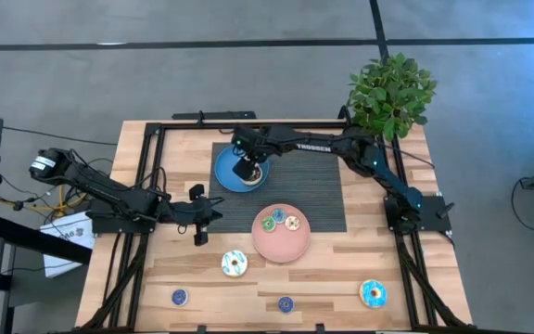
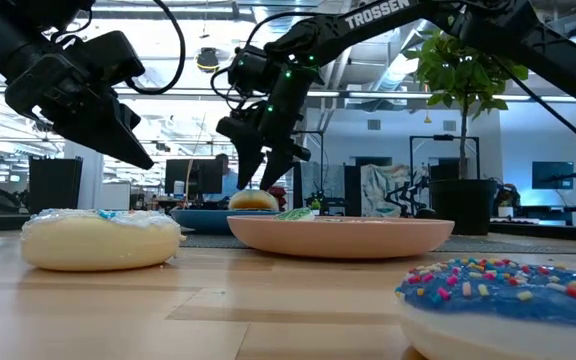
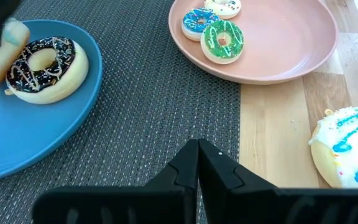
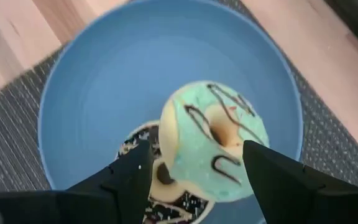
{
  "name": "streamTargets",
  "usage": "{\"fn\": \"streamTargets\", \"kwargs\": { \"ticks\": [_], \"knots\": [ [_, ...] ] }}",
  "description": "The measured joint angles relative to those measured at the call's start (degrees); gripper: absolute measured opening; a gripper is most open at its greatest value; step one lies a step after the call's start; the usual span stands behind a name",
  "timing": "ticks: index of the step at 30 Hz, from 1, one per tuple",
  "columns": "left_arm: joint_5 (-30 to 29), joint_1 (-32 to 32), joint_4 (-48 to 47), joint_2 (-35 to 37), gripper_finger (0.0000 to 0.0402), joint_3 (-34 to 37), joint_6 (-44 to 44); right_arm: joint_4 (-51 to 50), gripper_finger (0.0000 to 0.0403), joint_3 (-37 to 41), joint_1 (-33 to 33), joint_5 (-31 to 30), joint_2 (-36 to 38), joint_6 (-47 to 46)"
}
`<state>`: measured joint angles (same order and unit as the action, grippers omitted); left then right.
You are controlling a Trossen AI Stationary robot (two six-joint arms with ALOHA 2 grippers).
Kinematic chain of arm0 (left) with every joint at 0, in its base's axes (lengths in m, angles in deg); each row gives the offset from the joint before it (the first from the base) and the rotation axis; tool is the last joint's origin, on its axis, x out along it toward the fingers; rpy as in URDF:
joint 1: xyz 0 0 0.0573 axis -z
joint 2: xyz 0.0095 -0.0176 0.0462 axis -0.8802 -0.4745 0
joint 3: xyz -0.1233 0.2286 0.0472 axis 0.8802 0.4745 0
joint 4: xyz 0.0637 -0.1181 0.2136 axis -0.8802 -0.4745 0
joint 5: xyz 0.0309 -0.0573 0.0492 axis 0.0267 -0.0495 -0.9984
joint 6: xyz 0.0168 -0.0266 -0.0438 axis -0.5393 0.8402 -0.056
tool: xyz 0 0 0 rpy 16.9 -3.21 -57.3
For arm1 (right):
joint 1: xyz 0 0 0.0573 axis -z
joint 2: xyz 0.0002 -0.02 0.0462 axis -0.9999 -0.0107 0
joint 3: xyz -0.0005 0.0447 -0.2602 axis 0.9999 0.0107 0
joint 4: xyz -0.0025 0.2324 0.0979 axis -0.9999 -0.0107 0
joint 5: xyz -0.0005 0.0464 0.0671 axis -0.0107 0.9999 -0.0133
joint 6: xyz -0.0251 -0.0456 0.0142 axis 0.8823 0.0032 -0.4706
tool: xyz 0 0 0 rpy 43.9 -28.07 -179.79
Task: Pick & Place donuts
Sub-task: Put the large green donut on the blue plate
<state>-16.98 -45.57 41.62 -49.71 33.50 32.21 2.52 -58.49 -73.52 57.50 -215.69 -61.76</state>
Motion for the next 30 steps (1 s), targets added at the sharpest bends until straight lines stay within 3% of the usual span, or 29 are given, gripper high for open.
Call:
{"fn": "streamTargets", "kwargs": {
  "ticks": [15, 18, 25, 30],
  "knots": [
    [0.0, 0.0, 0.0, 0.0, 0.0002, 0.0, -0.2, 0.0, 0.0232, 0.0, -1.0, -1.1, -0.9, 2.2],
    [0.0, 0.0, 0.0, 0.0, 0.0002, 0.0, -0.2, 0.6, 0.021, 0.0, -1.3, -3.6, -0.9, 2.9],
    [0.0, 0.0, 0.0, 0.0, 0.0002, 0.0, -0.2, 0.9, 0.014, 0.0, -1.3, -3.0, -0.9, 2.9],
    [0.0, 0.0, 0.0, 0.0, 0.0002, 0.0, -0.3, 1.3, 0.0117, 0.0, -1.4, -3.0, -0.8, 2.9]
  ]
}}
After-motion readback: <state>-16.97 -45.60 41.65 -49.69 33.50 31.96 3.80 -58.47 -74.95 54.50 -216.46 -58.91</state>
